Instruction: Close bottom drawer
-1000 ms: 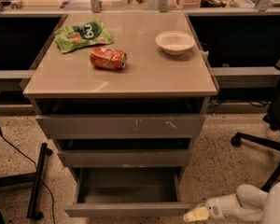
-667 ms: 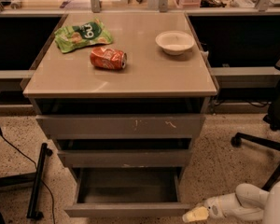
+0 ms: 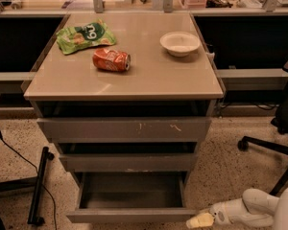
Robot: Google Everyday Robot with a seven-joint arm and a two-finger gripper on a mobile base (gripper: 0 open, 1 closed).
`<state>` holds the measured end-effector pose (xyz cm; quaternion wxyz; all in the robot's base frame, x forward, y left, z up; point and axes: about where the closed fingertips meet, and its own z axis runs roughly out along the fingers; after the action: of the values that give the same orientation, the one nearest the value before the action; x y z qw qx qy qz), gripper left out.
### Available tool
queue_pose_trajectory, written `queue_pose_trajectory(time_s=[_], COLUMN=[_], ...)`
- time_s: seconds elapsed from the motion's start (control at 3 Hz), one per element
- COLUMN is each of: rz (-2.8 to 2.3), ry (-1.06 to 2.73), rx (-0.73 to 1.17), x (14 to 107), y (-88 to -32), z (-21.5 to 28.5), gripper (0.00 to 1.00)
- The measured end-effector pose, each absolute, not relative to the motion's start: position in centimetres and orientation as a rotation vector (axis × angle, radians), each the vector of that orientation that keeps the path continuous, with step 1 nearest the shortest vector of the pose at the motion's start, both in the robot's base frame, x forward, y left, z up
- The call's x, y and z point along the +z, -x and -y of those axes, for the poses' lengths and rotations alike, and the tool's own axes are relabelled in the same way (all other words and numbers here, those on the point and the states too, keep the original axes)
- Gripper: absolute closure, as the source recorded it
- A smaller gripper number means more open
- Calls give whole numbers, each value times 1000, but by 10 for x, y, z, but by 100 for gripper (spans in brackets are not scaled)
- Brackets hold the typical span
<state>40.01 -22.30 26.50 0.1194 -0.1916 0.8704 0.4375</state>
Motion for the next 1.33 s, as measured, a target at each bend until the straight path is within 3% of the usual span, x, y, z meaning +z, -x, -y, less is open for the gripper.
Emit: queue_pose_trajectory(time_s=[1.0,1.33], rz=[-2517,-2440], ry=[507,369], rx=[1264,1292], x=[258,234], y=[-388,-371], z=[216,198], gripper=[87,100])
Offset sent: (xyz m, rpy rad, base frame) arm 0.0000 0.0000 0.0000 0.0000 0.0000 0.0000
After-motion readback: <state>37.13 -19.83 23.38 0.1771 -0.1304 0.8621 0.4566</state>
